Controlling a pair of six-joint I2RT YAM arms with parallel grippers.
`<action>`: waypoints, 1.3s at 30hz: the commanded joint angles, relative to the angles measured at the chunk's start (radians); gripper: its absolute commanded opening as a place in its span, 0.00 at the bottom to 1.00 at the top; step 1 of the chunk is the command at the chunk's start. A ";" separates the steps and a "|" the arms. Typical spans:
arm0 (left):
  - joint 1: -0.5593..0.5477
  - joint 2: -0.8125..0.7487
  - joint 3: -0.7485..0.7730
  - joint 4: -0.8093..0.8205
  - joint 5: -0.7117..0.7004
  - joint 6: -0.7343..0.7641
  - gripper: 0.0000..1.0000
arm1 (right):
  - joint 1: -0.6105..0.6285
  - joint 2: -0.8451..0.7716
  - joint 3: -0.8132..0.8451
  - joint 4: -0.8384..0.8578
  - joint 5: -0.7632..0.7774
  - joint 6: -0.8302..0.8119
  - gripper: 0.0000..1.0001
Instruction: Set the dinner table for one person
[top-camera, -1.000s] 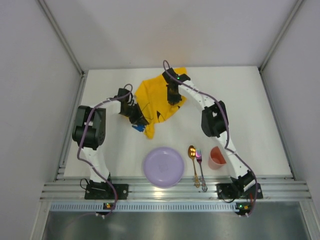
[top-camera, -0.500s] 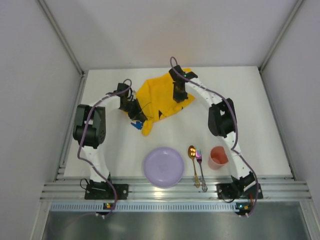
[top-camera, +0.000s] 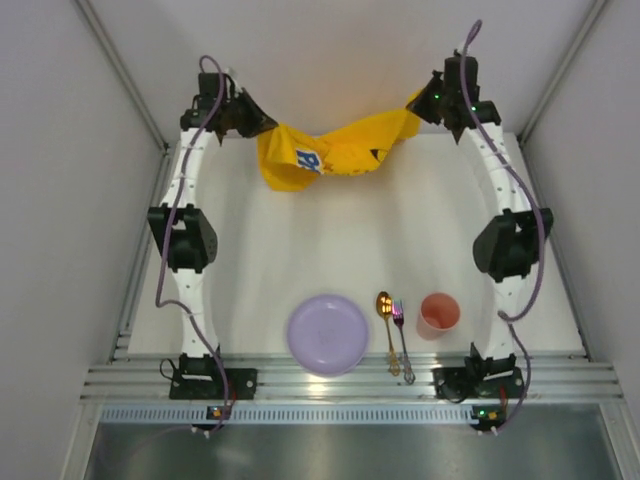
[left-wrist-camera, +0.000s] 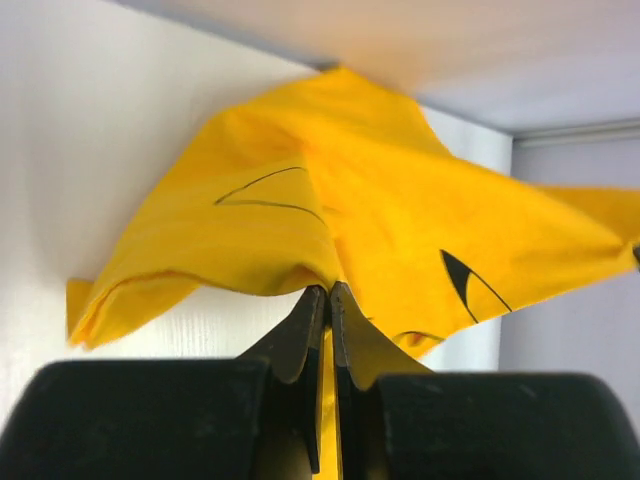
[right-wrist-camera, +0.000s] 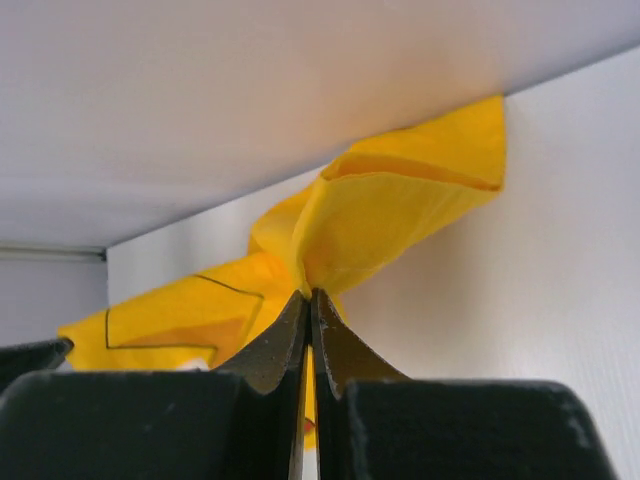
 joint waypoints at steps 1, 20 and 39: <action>0.079 -0.219 -0.094 0.095 -0.019 -0.034 0.00 | 0.010 -0.405 -0.243 0.114 -0.012 -0.042 0.00; 0.080 -0.552 -1.320 0.077 -0.120 0.141 0.00 | 0.019 -0.845 -1.533 0.245 -0.081 -0.089 0.00; 0.078 -0.666 -1.147 -0.139 -0.269 0.098 0.98 | 0.023 -0.989 -1.277 -0.064 0.016 -0.184 1.00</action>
